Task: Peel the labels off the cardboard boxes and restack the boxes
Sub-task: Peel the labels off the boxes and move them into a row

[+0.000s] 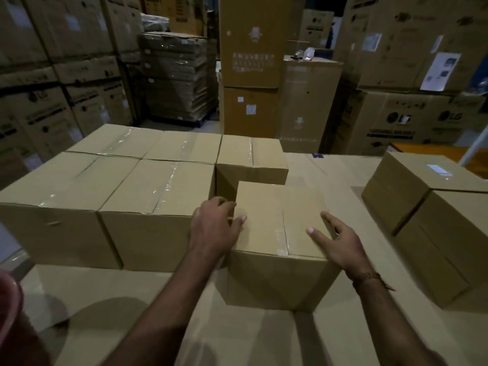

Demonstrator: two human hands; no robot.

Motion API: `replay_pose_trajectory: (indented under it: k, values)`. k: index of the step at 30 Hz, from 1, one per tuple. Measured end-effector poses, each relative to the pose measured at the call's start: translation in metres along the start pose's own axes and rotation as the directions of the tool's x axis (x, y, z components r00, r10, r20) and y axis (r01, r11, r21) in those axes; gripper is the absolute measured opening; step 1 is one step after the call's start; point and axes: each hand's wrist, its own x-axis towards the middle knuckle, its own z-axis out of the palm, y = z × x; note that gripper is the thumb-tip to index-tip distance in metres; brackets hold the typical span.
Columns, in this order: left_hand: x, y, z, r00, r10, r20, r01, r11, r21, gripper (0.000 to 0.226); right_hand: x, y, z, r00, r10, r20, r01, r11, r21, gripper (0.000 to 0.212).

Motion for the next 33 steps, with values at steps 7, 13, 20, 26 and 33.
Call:
replay_pose_trajectory:
  k: [7, 13, 20, 26, 33]
  values:
    - [0.028, -0.032, -0.021, 0.994, -0.109, -0.015, 0.109, 0.994, 0.025, 0.032, 0.035, -0.01, 0.027, 0.999, -0.034, 0.012, 0.034, 0.999, 0.02, 0.078]
    - [0.025, -0.04, -0.02, 0.973, -0.226, 0.039, 0.226, 0.974, 0.01, 0.051, 0.056, -0.017, 0.042, 0.999, -0.038, 0.032, 0.038, 0.999, 0.014, 0.079]
    - [0.034, -0.044, -0.028, 0.966, -0.192, 0.17, 0.187, 0.981, 0.046, 0.056, 0.073, -0.025, 0.061, 0.997, -0.041, 0.059, 0.04, 0.999, 0.03, 0.079]
    - [0.036, -0.046, -0.034, 0.961, -0.155, 0.23, 0.137, 0.986, 0.09, 0.058, 0.079, -0.029, 0.071, 0.997, -0.041, 0.067, 0.038, 0.998, 0.044, 0.078]
    - [0.034, -0.047, -0.034, 0.975, -0.097, 0.202, 0.07, 0.988, 0.136, 0.054, 0.083, -0.029, 0.074, 0.997, -0.036, 0.075, 0.033, 0.999, 0.042, 0.078]
